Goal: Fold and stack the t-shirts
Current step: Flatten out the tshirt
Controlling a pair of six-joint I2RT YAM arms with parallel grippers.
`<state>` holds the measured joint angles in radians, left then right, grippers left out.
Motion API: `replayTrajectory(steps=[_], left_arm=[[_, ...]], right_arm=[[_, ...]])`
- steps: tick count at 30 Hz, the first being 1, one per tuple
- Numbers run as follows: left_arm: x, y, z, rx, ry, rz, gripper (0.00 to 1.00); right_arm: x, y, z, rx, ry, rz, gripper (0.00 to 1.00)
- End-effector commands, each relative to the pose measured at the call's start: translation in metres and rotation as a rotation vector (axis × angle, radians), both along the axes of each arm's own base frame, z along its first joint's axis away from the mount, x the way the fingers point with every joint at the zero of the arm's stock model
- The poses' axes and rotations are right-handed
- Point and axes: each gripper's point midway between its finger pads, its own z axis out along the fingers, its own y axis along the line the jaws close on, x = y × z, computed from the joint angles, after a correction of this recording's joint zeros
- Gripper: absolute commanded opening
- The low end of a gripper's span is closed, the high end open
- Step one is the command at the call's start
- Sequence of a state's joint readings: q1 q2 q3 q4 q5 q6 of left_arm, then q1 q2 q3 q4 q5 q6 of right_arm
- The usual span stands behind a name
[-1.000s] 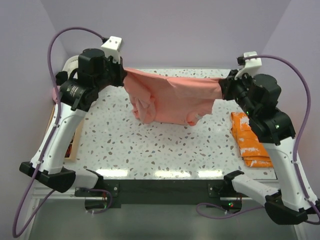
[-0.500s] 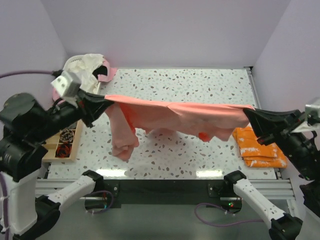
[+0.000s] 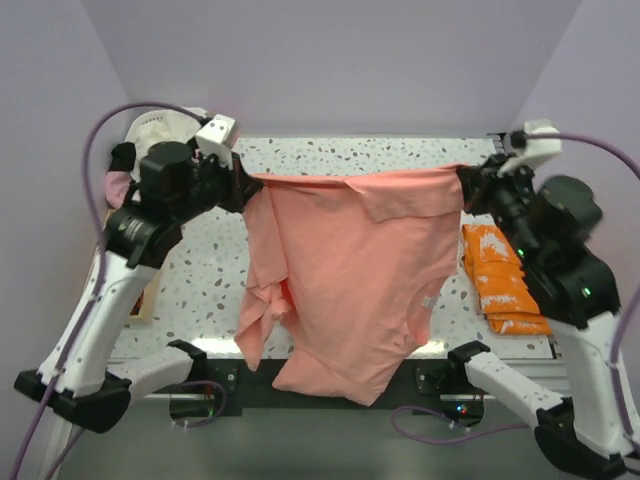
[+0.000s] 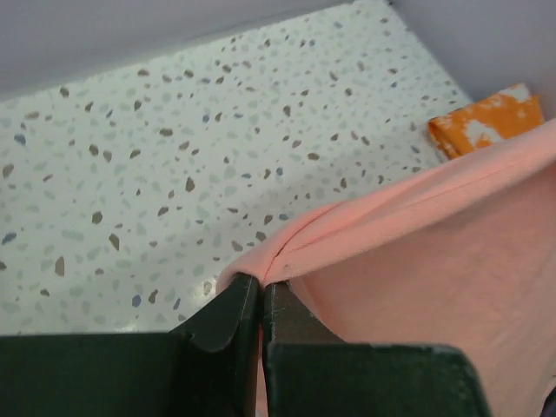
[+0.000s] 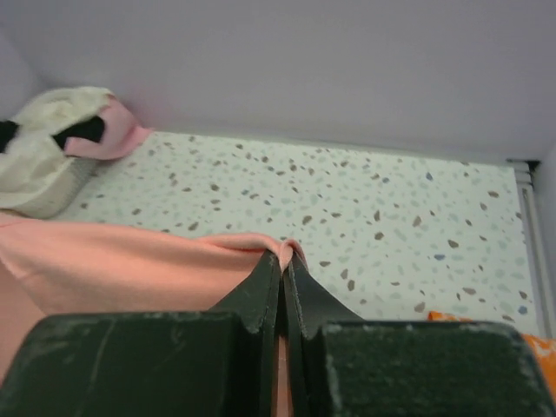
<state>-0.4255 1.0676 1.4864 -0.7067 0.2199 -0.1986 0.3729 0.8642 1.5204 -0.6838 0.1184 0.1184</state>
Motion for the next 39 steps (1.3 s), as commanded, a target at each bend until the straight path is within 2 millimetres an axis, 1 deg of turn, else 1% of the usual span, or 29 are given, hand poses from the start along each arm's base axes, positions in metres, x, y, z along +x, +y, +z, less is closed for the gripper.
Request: replayTrajectory(steps=[1,2,4,6,7,9,10,12,13,14,15,18,20,21,22,23,24,25,26,27,28,29,30,31,33,34,35,37,39], left_arm=[[0.074,0.01,-0.077,0.067,0.135,0.244,0.0],[0.087,0.01,-0.09,0.078,0.147,0.27,0.0],[0.108,0.004,-0.149,0.122,0.273,0.299,0.0],[0.127,0.005,-0.179,0.145,0.318,0.337,0.0],[0.139,0.008,-0.208,0.17,0.38,0.369,0.0],[0.164,0.009,-0.234,0.188,0.411,0.41,0.0],[0.174,0.013,-0.239,0.181,0.43,0.438,0.0],[0.203,0.009,-0.247,0.205,0.419,0.445,0.0],[0.213,0.01,-0.248,0.221,0.417,0.459,0.0],[0.221,0.014,-0.25,0.247,0.418,0.482,0.0],[0.24,0.011,-0.251,0.263,0.397,0.48,0.0],[0.275,0.021,-0.256,0.306,0.364,0.541,0.0],[0.291,0.042,-0.261,0.324,0.348,0.598,0.12],[0.298,0.049,-0.268,0.337,0.348,0.619,0.33],[0.302,0.065,-0.272,0.345,0.357,0.655,0.42],[0.303,0.072,-0.273,0.347,0.364,0.669,0.64],[0.301,0.077,-0.277,0.35,0.38,0.668,0.78],[0.295,0.083,-0.281,0.357,0.404,0.676,0.83],[0.291,0.084,-0.283,0.361,0.412,0.674,0.84],[0.277,0.086,-0.288,0.371,0.431,0.668,0.85],[0.273,0.086,-0.288,0.361,0.431,0.676,0.95],[0.259,0.086,-0.301,0.353,0.466,0.669,0.95],[0.255,0.082,-0.289,0.315,0.452,0.654,0.96],[0.255,0.075,-0.287,0.282,0.433,0.626,0.96],[0.237,0.057,-0.298,0.218,0.481,0.535,0.95],[0.234,0.049,-0.301,0.193,0.492,0.499,0.94],[0.224,0.041,-0.311,0.178,0.528,0.458,0.9],[0.218,0.029,-0.314,0.149,0.54,0.412,0.89],[0.209,0.023,-0.32,0.127,0.573,0.384,0.88]], right_arm=[[0.089,-0.015,-0.053,-0.122,0.137,-0.256,0.0],[0.103,-0.013,-0.069,-0.14,0.175,-0.274,0.0],[0.137,-0.003,-0.113,-0.185,0.274,-0.293,0.0],[0.159,0.002,-0.139,-0.206,0.321,-0.308,0.0],[0.179,0.006,-0.175,-0.241,0.401,-0.314,0.0],[0.202,0.007,-0.194,-0.249,0.447,-0.336,0.0],[0.219,0.004,-0.224,-0.269,0.509,-0.353,0.0],[0.246,0.002,-0.231,-0.235,0.518,-0.364,0.0],[0.261,0.003,-0.256,-0.248,0.56,-0.366,0.0],[0.277,0.003,-0.244,-0.226,0.524,-0.381,0.0],[0.287,-0.002,-0.245,-0.222,0.526,-0.394,0.0],[0.321,-0.012,-0.255,-0.234,0.529,-0.446,0.0],[0.342,-0.02,-0.27,-0.244,0.532,-0.486,0.0],[0.348,-0.031,-0.272,-0.244,0.535,-0.515,0.0],[0.352,-0.039,-0.273,-0.248,0.532,-0.545,0.04],[0.355,-0.042,-0.277,-0.25,0.535,-0.546,0.54],[0.355,-0.049,-0.282,-0.249,0.547,-0.555,0.79],[0.355,-0.05,-0.28,-0.244,0.537,-0.555,0.94],[0.346,-0.052,-0.295,-0.258,0.569,-0.552,0.99],[0.338,-0.052,-0.276,-0.24,0.536,-0.544,0.99],[0.326,-0.051,-0.294,-0.24,0.563,-0.531,0.99],[0.319,-0.044,-0.295,-0.205,0.564,-0.494,0.99],[0.308,-0.037,-0.267,-0.156,0.513,-0.451,0.99],[0.293,-0.032,-0.289,-0.143,0.554,-0.409,0.99],[0.273,-0.013,-0.289,-0.064,0.57,-0.319,0.99],[0.255,-0.011,-0.291,-0.045,0.587,-0.301,0.99],[0.247,-0.007,-0.293,-0.016,0.6,-0.283,0.99],[0.227,0.001,-0.297,0.014,0.617,-0.235,0.99],[0.216,0.006,-0.298,0.036,0.63,-0.204,0.99]])
